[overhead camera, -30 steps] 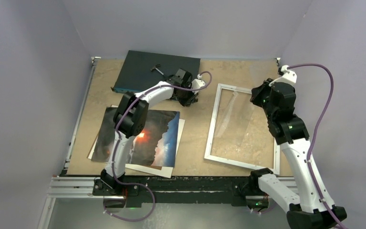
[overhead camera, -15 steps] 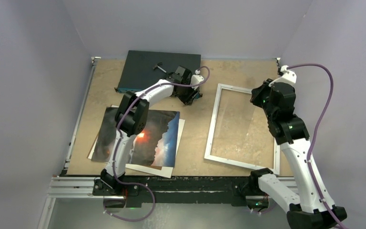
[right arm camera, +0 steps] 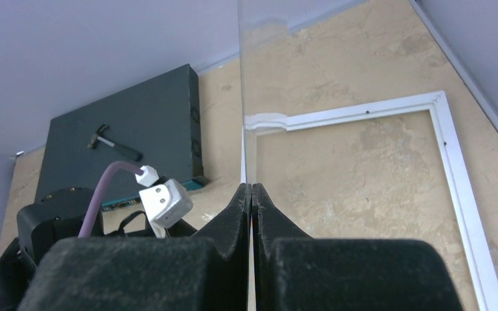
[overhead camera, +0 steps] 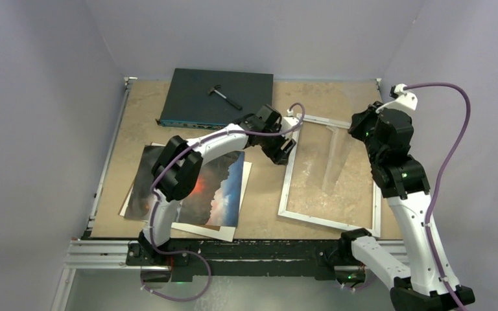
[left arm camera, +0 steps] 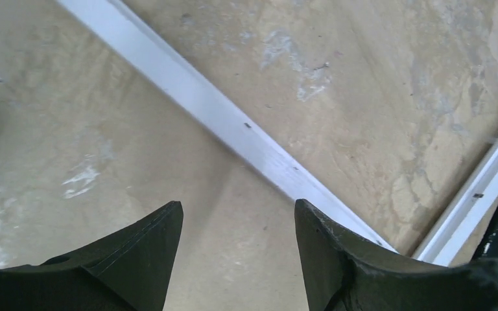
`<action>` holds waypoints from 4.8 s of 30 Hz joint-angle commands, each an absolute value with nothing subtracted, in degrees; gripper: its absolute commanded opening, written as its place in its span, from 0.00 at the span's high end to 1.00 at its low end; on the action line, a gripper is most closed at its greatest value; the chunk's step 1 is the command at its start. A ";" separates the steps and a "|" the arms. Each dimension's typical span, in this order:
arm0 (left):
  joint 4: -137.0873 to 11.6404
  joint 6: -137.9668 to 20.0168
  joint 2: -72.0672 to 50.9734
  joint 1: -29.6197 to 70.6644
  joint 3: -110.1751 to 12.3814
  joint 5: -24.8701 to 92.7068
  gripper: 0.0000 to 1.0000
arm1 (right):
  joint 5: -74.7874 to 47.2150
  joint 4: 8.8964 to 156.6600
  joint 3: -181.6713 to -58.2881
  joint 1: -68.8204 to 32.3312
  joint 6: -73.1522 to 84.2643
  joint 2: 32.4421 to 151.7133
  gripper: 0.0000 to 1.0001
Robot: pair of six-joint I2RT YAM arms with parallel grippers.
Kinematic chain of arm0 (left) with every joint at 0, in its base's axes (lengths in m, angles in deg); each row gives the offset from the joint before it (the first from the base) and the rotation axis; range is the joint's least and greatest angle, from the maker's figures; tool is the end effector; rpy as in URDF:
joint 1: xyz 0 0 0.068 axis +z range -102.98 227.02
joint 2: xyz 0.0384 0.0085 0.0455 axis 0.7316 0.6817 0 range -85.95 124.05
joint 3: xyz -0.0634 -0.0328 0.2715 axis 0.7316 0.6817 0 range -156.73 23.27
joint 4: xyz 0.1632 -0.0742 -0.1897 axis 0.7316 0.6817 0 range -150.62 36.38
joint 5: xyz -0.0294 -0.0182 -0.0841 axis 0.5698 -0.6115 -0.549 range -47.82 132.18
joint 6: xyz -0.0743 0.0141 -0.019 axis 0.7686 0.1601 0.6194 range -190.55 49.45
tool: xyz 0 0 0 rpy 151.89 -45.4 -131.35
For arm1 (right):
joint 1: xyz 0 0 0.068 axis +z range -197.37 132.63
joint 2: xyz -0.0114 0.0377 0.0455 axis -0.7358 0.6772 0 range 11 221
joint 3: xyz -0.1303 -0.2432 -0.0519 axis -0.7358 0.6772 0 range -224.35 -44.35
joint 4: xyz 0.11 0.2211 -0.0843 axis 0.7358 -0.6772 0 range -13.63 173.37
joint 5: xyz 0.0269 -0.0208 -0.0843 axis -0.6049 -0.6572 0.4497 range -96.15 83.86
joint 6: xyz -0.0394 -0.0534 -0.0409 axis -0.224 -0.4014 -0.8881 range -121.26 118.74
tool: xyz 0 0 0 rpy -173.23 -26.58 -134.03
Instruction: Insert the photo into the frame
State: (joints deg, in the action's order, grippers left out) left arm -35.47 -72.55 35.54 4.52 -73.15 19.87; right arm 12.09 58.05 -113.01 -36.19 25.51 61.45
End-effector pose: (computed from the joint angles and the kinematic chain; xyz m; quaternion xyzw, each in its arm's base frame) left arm 0.3485 -0.3536 0.1921 0.4102 0.8290 -0.2862 0.2501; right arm 0.1967 0.0176 0.4397 0.2043 0.7191 0.1003 0.6566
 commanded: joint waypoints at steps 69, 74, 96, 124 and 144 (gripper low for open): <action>-46.65 -46.70 36.48 4.15 -58.24 45.79 0.92 | 3.26 65.19 -106.77 -36.47 27.08 64.03 1.00; -49.07 -42.67 35.11 5.93 -55.63 42.92 0.93 | 0.59 66.10 -107.75 -36.47 27.05 65.52 1.00; -53.95 -42.63 18.40 22.77 -60.53 11.55 0.09 | -23.98 74.03 -117.12 -36.47 37.96 68.81 1.00; -43.26 -54.27 15.16 38.06 -57.07 12.08 0.09 | 2.81 79.70 -84.64 -36.91 36.06 70.06 1.00; -44.65 -52.98 15.54 37.96 -56.06 12.07 0.10 | 10.93 73.72 -86.61 -38.49 30.70 75.88 1.00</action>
State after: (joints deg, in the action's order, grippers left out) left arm -43.19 -53.58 15.19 37.96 -56.49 13.30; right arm 7.83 75.41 -84.22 -37.63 33.31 75.88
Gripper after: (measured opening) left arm 0.900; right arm 0.004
